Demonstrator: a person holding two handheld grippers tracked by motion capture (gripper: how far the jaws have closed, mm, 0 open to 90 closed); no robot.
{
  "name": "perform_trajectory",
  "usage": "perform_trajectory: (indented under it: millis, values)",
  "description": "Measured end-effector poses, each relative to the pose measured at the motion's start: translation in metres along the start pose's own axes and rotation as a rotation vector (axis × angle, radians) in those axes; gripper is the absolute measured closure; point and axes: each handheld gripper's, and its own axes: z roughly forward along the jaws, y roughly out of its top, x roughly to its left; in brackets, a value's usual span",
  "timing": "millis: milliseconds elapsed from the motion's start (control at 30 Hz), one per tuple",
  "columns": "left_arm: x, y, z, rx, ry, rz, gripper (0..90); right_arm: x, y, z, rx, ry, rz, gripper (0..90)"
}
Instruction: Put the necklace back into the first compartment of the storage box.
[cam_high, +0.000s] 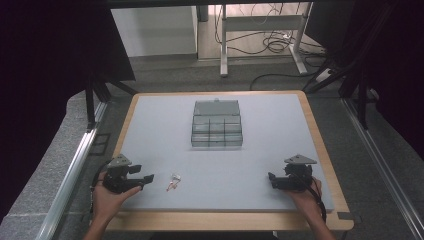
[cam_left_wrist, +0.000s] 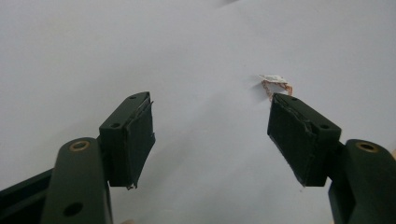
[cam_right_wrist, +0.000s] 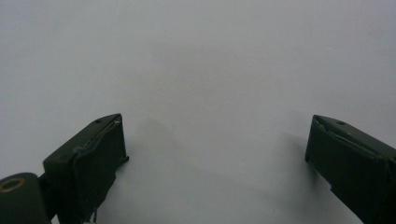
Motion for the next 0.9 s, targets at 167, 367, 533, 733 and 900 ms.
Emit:
perform_trajectory:
  millis: [167, 367, 533, 733, 900]
  values:
    - [0.001, 0.002, -0.005, -0.011, 0.003, -0.008, 32.9, 0.000, 0.000, 0.000, 0.000, 0.002, 0.001, 5.0]
    - [-0.004, 0.006, -0.008, -0.005, -0.011, -0.002, 35.5, 0.000, 0.000, 0.000, 0.001, 0.002, 0.003, 4.9]
    - [-0.011, 0.012, -0.014, -0.007, -0.036, 0.021, 36.0, 0.000, 0.000, 0.000, 0.001, 0.002, 0.002, 4.9]
    - [-0.017, 0.015, -0.014, 0.013, -0.039, 0.044, 36.5, 0.000, 0.000, 0.000, 0.001, 0.002, 0.002, 5.0]
    - [-0.027, 0.019, -0.010, 0.045, -0.037, 0.076, 37.0, 0.000, 0.000, 0.000, 0.001, 0.003, 0.002, 4.9]
